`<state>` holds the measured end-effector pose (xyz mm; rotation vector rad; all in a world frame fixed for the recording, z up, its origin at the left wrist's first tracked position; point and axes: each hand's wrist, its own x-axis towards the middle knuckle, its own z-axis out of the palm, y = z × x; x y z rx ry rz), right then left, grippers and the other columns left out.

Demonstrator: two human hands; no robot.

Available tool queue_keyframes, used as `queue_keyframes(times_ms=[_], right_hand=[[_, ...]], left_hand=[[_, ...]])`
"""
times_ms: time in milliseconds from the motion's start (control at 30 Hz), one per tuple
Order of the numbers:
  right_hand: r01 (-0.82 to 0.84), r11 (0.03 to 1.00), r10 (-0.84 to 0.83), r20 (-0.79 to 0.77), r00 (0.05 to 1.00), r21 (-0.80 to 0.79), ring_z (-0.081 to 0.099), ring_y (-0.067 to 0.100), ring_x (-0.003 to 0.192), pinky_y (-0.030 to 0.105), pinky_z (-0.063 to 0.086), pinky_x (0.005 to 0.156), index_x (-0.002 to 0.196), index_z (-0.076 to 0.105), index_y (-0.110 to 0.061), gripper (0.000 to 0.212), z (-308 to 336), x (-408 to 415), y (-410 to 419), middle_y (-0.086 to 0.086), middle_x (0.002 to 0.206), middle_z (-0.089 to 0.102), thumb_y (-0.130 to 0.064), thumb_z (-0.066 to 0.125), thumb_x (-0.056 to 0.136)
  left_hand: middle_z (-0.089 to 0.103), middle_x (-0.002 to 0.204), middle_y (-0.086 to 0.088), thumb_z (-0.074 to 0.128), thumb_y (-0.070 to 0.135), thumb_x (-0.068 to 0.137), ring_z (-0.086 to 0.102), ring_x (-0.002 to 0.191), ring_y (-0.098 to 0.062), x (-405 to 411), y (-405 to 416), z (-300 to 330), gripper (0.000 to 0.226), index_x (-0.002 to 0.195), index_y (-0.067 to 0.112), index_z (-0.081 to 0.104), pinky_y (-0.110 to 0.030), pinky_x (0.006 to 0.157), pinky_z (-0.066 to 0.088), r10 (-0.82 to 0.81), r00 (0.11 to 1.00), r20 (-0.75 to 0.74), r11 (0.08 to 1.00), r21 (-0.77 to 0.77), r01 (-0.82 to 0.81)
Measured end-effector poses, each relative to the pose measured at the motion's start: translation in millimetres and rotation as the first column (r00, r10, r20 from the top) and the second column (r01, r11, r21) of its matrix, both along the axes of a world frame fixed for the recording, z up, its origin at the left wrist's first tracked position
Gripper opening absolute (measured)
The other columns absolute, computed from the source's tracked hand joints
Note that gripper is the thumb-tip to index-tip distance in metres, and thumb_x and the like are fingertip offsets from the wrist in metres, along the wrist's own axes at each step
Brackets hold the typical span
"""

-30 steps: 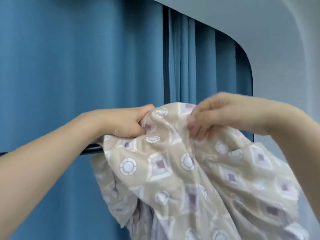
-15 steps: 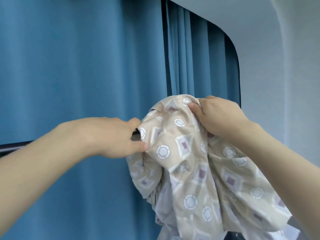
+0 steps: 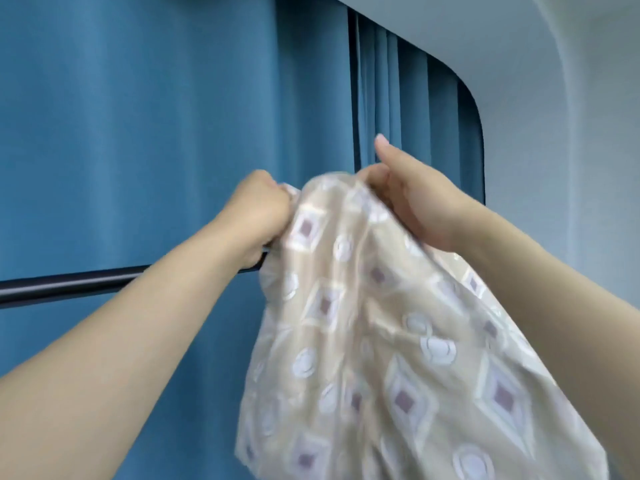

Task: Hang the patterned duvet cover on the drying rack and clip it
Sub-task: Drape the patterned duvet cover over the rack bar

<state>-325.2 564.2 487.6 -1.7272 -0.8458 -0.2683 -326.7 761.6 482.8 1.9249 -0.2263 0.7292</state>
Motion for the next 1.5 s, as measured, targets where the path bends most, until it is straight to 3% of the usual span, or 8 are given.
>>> queue_keyframes(times_ms=[133, 300, 433, 633, 867, 1033, 1167, 1500], right_hand=[[0.221, 0.951, -0.186, 0.169, 0.968, -0.218, 0.062, 0.003, 0.092, 0.016, 0.044, 0.083, 0.112, 0.062, -0.026, 0.021, -15, 8, 13, -0.006, 0.108, 0.067, -0.031, 0.049, 0.095], [0.364, 0.728, -0.203, 0.325, 0.924, -0.581, 0.053, 0.012, 0.115, 0.037, 0.042, 0.100, 0.134, 0.031, -0.051, 0.083, -11, 2, 43, -0.023, 0.123, 0.055, -0.079, 0.063, 0.063], [0.565, 0.646, -0.268, 0.540, 0.798, -0.514, 0.055, 0.012, 0.088, 0.032, 0.043, 0.074, 0.092, 0.051, -0.027, 0.048, -11, 8, 60, -0.010, 0.092, 0.060, -0.073, 0.050, 0.081], [0.525, 0.723, -0.277, 0.508, 0.816, -0.449, 0.062, 0.022, 0.089, 0.040, 0.049, 0.086, 0.091, 0.063, -0.012, 0.059, -7, 11, 73, 0.002, 0.091, 0.068, -0.060, 0.030, 0.097], [0.268, 0.963, -0.251, 0.383, 0.889, 0.010, 0.052, 0.016, 0.063, 0.028, 0.041, 0.060, 0.088, 0.058, 0.003, 0.051, 44, -22, 109, 0.006, 0.074, 0.059, -0.044, 0.043, 0.099], [0.279, 0.805, -0.113, 0.326, 0.938, -0.523, 0.064, 0.017, 0.087, 0.032, 0.049, 0.080, 0.090, 0.064, -0.017, 0.038, 6, -27, 142, -0.003, 0.093, 0.068, -0.047, 0.043, 0.098], [0.232, 0.829, -0.048, 0.349, 0.936, -0.509, 0.058, 0.018, 0.081, 0.030, 0.043, 0.067, 0.078, 0.057, -0.016, 0.035, -4, -47, 172, -0.004, 0.087, 0.059, -0.042, 0.041, 0.096], [-0.088, 0.954, 0.128, 0.123, 0.984, -0.286, 0.055, 0.011, 0.064, 0.024, 0.044, 0.061, 0.086, 0.069, -0.012, 0.026, -22, -33, 176, -0.005, 0.073, 0.063, -0.005, 0.044, 0.083]], left_hand=[[0.032, 0.060, -0.001, 0.039, -0.005, 0.085, 0.032, 0.054, -0.015, -24, 27, 15, 0.030, 0.064, 0.015, 0.035, -0.029, 0.055, 0.031, -0.073, 0.968, 0.239, 0.820, -0.539, 0.194], [0.025, 0.054, 0.003, 0.041, 0.001, 0.094, 0.026, 0.042, -0.013, -67, 46, 41, 0.039, 0.062, 0.019, 0.026, -0.016, 0.047, 0.029, 0.042, 0.949, 0.312, 0.775, -0.610, 0.166], [0.039, 0.066, -0.002, 0.051, 0.017, 0.091, 0.035, 0.058, -0.018, -90, 68, 33, 0.020, 0.073, 0.017, 0.042, -0.025, 0.053, 0.030, 0.229, 0.961, 0.153, 0.973, -0.047, -0.224], [0.066, 0.101, 0.006, 0.074, 0.037, 0.077, 0.066, 0.088, -0.012, -122, 82, -6, 0.039, 0.107, 0.027, 0.052, -0.031, 0.076, 0.054, 0.275, 0.931, -0.241, 0.884, 0.444, -0.146], [0.070, 0.087, -0.009, 0.055, 0.009, 0.096, 0.067, 0.080, -0.025, -107, 86, 0, 0.012, 0.107, 0.009, 0.061, -0.035, 0.072, 0.054, -0.087, 0.995, 0.046, 0.947, -0.305, 0.097], [0.063, 0.076, -0.013, 0.059, 0.009, 0.093, 0.065, 0.064, -0.026, -123, 97, 1, 0.005, 0.095, 0.008, 0.055, -0.036, 0.061, 0.056, -0.084, 0.984, 0.157, 0.856, -0.494, 0.152], [0.055, 0.079, -0.017, 0.052, 0.013, 0.086, 0.056, 0.071, -0.030, -145, 105, 4, 0.007, 0.085, 0.006, 0.052, -0.035, 0.066, 0.052, -0.268, 0.961, 0.065, 0.818, -0.512, 0.263], [0.064, 0.082, -0.016, 0.056, 0.042, 0.089, 0.065, 0.064, -0.031, -207, 107, -76, 0.042, 0.100, 0.001, 0.061, -0.038, 0.059, 0.057, -0.063, 0.818, -0.572, 0.952, 0.212, 0.222]])
